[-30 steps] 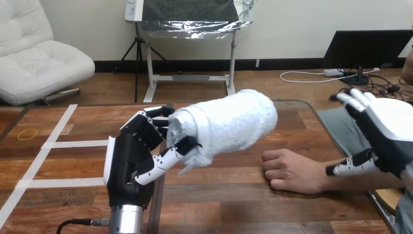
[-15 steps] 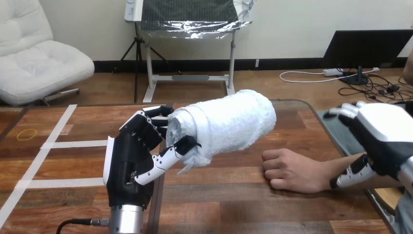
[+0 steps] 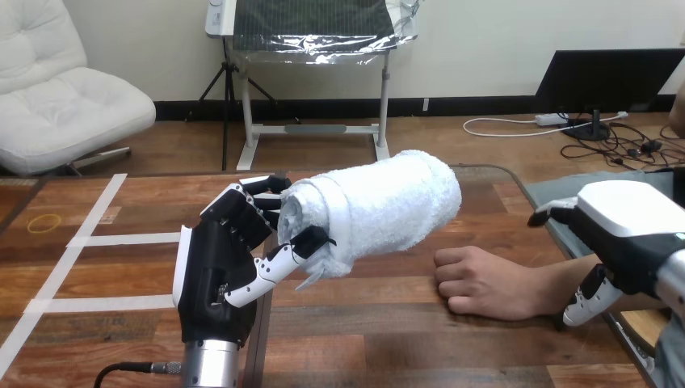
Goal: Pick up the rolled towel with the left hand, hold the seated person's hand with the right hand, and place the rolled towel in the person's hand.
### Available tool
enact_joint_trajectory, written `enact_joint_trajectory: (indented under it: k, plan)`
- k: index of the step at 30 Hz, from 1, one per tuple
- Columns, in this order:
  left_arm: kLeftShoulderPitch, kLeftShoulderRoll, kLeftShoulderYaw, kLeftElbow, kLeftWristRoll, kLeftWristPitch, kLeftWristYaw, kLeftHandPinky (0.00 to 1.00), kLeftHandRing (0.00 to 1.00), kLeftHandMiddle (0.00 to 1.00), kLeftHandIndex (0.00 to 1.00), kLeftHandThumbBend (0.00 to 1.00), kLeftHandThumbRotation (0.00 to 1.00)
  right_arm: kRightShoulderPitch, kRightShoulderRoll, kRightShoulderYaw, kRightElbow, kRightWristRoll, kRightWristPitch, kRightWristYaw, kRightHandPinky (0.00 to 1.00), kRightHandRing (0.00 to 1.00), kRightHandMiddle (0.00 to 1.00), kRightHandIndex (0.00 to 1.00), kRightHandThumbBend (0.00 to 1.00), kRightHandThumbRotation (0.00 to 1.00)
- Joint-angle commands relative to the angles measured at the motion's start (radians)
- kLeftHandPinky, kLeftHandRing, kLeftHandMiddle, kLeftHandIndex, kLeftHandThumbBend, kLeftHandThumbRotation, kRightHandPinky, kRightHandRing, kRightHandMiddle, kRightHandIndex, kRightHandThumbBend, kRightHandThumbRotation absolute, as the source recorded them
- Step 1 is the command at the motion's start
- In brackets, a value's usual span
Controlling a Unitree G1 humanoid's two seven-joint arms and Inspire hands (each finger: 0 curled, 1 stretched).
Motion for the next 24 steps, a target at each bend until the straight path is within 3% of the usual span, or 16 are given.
enact_joint_trajectory:
  k: [1,11,24]
  plan:
    - [-0.061,-0.05,0.005,-0.067,-0.018,-0.015,-0.009,0.43,0.43,0.46,0.55,0.59,0.0,-0.115,-0.058,0.026,-0.05,-0.02,0.003,0.057,0.83,0.91,0.88,0.83,0.98,0.0]
    - [-0.057,-0.051,0.006,-0.067,-0.008,-0.02,-0.002,0.43,0.43,0.46,0.55,0.58,0.0,-0.177,-0.077,0.078,-0.033,-0.069,0.05,0.197,0.87,0.93,0.9,0.85,0.94,0.05]
    - [-0.053,-0.057,0.006,-0.074,-0.016,-0.02,0.0,0.44,0.42,0.45,0.54,0.58,0.0,-0.233,-0.069,0.15,0.019,-0.16,0.097,0.274,0.91,0.96,0.94,0.88,0.89,0.09]
